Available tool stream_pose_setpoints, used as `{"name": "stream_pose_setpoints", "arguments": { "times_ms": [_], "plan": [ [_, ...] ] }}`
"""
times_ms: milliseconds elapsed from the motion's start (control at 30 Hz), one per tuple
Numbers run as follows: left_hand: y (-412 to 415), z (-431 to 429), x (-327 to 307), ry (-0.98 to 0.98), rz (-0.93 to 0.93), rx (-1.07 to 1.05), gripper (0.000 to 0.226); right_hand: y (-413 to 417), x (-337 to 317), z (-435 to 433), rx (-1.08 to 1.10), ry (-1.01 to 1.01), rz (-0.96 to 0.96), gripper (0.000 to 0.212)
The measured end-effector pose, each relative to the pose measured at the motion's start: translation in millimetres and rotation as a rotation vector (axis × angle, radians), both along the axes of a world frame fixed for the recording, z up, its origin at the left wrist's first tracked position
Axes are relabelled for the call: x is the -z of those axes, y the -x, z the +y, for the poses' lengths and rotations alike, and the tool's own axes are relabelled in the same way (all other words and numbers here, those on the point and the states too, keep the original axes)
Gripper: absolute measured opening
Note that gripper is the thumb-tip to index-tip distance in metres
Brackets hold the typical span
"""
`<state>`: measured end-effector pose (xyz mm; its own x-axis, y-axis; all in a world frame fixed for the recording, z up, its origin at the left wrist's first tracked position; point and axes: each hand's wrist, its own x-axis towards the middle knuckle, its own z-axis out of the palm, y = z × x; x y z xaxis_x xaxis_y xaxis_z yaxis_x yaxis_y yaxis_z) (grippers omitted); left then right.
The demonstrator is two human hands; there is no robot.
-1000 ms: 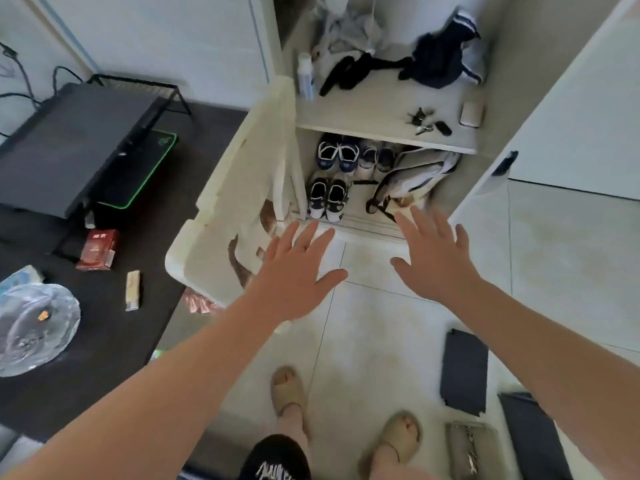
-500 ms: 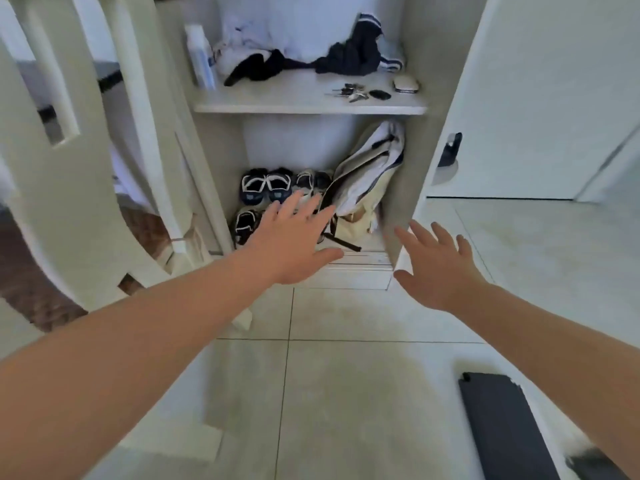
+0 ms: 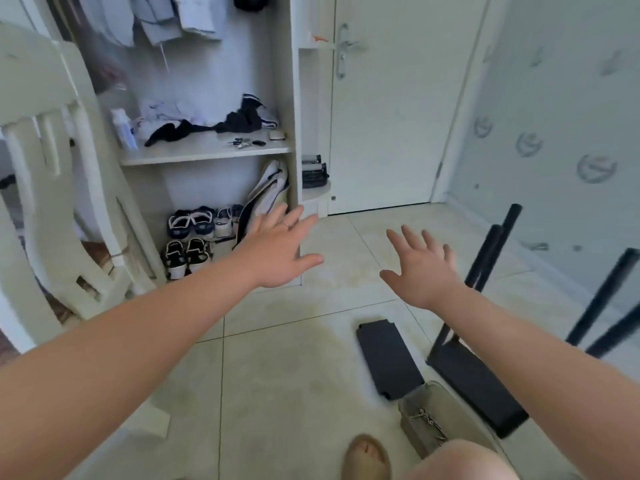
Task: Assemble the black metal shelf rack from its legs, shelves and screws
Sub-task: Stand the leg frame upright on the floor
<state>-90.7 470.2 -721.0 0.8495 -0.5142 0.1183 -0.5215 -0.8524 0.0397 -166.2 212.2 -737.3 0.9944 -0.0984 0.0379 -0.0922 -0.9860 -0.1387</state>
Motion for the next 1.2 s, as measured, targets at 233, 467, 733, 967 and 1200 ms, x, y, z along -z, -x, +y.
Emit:
{"name": "stream_pose_setpoints", "arguments": {
  "times_ms": [233,467,733,967,1200],
  "plan": [
    [13.9,-131.2,-4.1,-0.036,0.016,0.151,0.08,62.3,-5.7,-105.1,0.165,-0.027,-0.075,0.075],
    [-14.7,-253.5,29.1,-0.055,0.125,0.241,0.08,101.6,25.5,-211.0,0.4,-0.093,-0.054,0.072],
    [-77.0,-379.8,57.6,0.09,0.303,0.241,0.093,118.0,60.9,-294.4,0.635,-0.135,-0.181,0.074],
    [-106.2,-437.9,88.1,0.528,0.634,0.107,0.074,103.2,91.4,-325.7,0.66,-0.398,-0.301,0.081],
    [-107.1,-451.3,108.6,0.702,0.674,0.06,0.02,90.0,105.9,-349.1,0.79,-0.549,-0.461,0.057]
  ]
}}
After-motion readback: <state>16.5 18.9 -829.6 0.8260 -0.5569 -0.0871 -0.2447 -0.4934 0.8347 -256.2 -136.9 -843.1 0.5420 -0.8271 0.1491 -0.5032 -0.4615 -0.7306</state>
